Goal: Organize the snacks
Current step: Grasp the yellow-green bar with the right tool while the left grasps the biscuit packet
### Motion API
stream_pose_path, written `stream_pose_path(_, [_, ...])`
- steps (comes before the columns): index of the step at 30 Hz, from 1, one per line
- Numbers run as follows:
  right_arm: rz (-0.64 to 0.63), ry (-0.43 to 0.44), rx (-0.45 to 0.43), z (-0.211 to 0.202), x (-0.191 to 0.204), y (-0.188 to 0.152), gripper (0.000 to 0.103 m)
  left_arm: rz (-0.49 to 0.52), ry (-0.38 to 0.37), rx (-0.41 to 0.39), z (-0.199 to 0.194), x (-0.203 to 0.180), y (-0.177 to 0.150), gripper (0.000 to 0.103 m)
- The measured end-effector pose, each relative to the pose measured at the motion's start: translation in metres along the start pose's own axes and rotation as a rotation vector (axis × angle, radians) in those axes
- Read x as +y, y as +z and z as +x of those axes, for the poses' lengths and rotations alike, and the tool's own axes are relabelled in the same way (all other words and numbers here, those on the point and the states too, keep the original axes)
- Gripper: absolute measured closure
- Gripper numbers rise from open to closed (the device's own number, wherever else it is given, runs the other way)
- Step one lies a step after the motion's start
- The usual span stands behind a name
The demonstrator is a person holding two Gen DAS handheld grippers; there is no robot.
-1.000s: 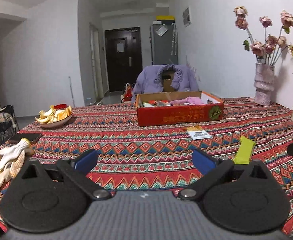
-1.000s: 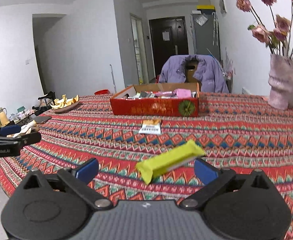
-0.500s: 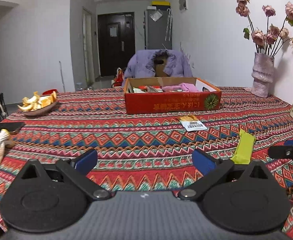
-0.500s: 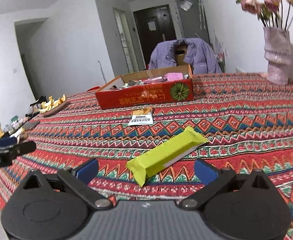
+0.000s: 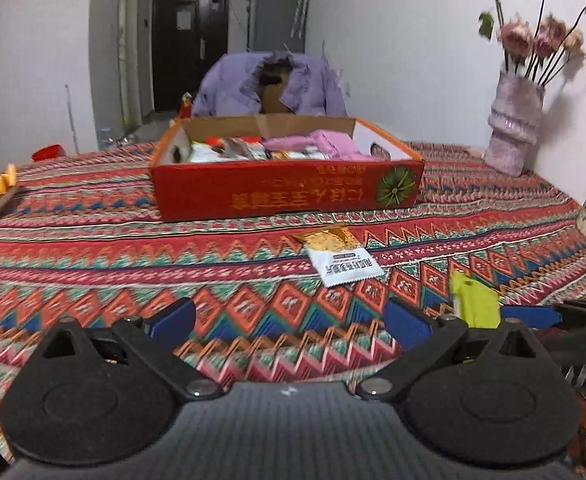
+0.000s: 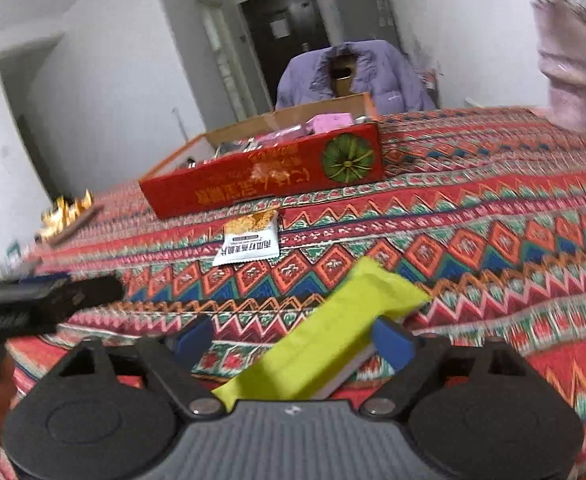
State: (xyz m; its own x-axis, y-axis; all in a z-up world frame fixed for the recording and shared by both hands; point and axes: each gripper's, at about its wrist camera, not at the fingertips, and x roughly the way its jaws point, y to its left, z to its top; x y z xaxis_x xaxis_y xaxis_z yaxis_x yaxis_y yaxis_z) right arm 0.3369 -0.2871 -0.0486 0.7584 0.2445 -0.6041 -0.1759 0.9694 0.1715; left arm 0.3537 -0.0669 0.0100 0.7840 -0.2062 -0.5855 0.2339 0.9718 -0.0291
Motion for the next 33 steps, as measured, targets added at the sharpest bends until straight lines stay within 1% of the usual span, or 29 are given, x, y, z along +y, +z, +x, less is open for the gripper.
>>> stream_pose_path(1, [-0.052,-0.027,0.005,0.004,0.004,0.001,0.042,0.007,-0.013,0.009,0.012,-0.003,0.005,0.001])
stream_pose_path(3, [-0.117,-0.032,0.014,0.012,0.006,0.005,0.048,0.020,-0.028,0.025,0.033,-0.008,0.013,0.004])
stream_pose_path(4, [-0.140,-0.035,0.017,0.016,0.004,0.009,0.050,0.034,-0.034,0.030,0.044,-0.012,0.018,0.007])
stream_pose_path(5, [-0.154,-0.045,0.016,0.019,0.001,0.013,0.054,0.049,-0.034,0.034,0.055,-0.016,0.023,0.011])
stream_pose_path(6, [-0.160,-0.062,0.011,0.023,-0.004,0.017,0.058,0.060,-0.026,0.041,0.064,-0.021,0.027,0.013])
stream_pose_path(7, [-0.158,-0.080,0.006,0.027,-0.011,0.022,0.059,0.071,-0.025,0.048,0.075,-0.025,0.032,0.016])
stream_pose_path(9, [-0.152,-0.122,0.004,0.033,-0.024,0.029,0.060,0.077,-0.030,0.067,0.091,-0.033,0.039,0.016])
stream_pose_path(11, [-0.128,-0.136,0.000,0.037,-0.036,0.034,0.059,0.073,-0.039,0.069,0.105,-0.039,0.044,0.017])
stream_pose_path(15, [-0.098,-0.122,0.023,0.044,-0.050,0.036,0.056,0.050,-0.015,0.096,0.127,-0.047,0.045,0.016])
stream_pose_path(17, [-0.098,-0.118,0.017,0.043,-0.051,0.034,0.056,0.038,-0.009,0.105,0.134,-0.049,0.045,0.017])
stream_pose_path(18, [-0.096,-0.117,0.018,0.041,-0.051,0.032,0.056,0.032,-0.003,0.105,0.137,-0.049,0.044,0.018])
stream_pose_path(19, [-0.096,-0.115,0.019,0.039,-0.051,0.032,0.056,0.031,0.012,0.092,0.137,-0.049,0.044,0.027])
stream_pose_path(20, [-0.096,-0.113,0.020,0.039,-0.050,0.031,0.057,0.032,0.031,0.078,0.137,-0.050,0.043,0.043])
stream_pose_path(21, [-0.100,-0.110,0.020,0.038,-0.050,0.029,0.059,0.030,0.038,0.066,0.136,-0.050,0.043,0.048])
stream_pose_path(23, [-0.104,-0.108,0.018,0.036,-0.049,0.027,0.063,0.014,0.026,0.068,0.133,-0.048,0.043,0.057])
stream_pose_path(25, [-0.103,-0.109,0.014,0.033,-0.048,0.026,0.066,0.002,0.016,0.077,0.127,-0.047,0.043,0.060])
stream_pose_path(28, [-0.095,-0.099,0.006,0.024,-0.047,0.022,0.070,-0.017,-0.002,0.079,0.111,-0.045,0.037,0.061])
stream_pose_path(33, [-0.062,-0.074,-0.026,-0.007,-0.044,0.009,0.071,-0.031,-0.020,0.056,0.059,-0.035,0.020,0.061])
